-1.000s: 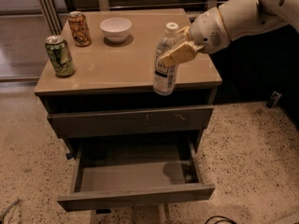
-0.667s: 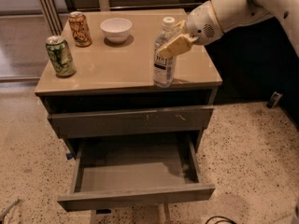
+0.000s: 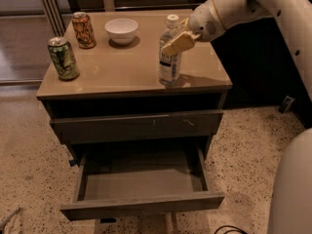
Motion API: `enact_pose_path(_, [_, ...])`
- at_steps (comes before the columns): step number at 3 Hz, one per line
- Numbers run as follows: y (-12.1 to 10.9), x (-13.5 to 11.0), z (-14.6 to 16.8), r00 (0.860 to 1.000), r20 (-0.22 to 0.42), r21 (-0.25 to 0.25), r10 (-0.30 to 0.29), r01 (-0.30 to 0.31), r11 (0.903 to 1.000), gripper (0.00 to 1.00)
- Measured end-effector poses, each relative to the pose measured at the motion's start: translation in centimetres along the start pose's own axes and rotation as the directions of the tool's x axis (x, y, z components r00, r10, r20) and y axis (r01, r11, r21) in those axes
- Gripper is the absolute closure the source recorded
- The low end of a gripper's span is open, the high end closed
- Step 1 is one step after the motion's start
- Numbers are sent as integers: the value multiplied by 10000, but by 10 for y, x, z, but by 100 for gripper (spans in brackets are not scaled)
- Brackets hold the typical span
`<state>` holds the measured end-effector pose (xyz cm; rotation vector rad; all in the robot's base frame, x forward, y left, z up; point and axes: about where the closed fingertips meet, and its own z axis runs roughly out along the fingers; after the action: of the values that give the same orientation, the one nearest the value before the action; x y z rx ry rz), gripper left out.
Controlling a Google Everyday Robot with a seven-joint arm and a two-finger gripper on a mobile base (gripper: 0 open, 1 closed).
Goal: Pick blue plastic bottle from middle drawer and place on counter
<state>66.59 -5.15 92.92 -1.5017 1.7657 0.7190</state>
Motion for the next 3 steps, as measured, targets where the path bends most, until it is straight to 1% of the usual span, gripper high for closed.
enact_pose_path(1, [-11, 3, 4, 10000, 99, 115, 0, -1, 9999, 100])
enact_pose_path(2, [-11, 3, 5, 9999, 100, 115, 0, -1, 9999, 81])
enact_pose_path(3, [-11, 3, 5, 9999, 100, 114, 0, -1, 9999, 58])
